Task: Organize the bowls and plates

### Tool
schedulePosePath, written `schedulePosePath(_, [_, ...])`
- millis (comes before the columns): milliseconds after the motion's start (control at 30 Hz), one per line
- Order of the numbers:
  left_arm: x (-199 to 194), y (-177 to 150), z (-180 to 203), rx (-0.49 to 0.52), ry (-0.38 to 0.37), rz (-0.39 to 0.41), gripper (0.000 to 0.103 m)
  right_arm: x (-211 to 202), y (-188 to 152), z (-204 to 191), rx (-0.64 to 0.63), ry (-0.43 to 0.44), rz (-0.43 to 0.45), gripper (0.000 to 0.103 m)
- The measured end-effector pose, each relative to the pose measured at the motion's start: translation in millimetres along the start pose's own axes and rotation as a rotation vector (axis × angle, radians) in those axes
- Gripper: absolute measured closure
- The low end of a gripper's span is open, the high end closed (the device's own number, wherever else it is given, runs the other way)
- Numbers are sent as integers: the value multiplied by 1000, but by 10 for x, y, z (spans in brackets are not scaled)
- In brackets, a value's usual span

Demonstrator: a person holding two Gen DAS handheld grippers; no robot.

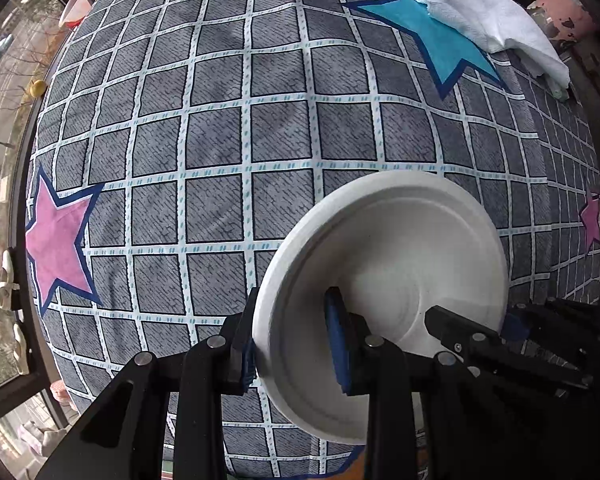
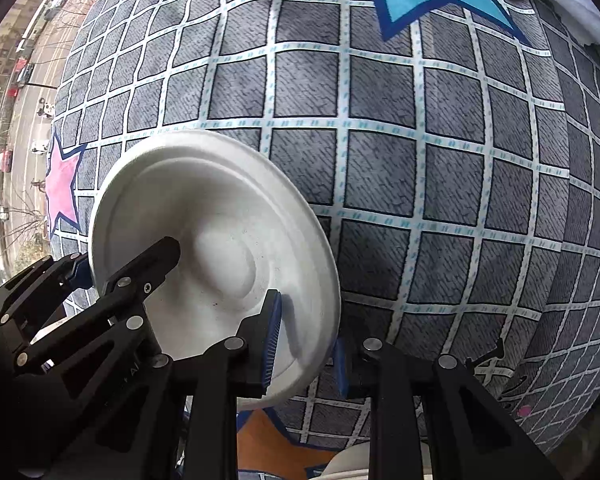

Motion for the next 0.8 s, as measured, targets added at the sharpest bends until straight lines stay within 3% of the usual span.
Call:
schedulePosePath(300, [-121, 107, 832, 98, -11, 19, 69, -210, -113, 640, 115, 2, 44, 77])
schedulePosePath(533, [-233, 131, 1263, 117, -16, 11, 69, -280, -220, 817, 155, 29, 52, 77])
schedulePosePath(633, [-480, 127, 1578, 129, -4, 27, 69, -342, -214, 927, 155, 37, 58, 77])
schedulePosePath(800, [-764, 176, 1680, 137, -3, 56, 69, -582, -231, 1071, 145, 38, 79, 77])
Point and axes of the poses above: each gripper's, at about its wrist camera, not at the fingertips, and x roughly the way its jaws point, z to its right, y to its top, the point moved 1 cm from there along x, roughly the way its jaws point, and after that the axes turned 14 degrees about y, right-handed, at the moved point
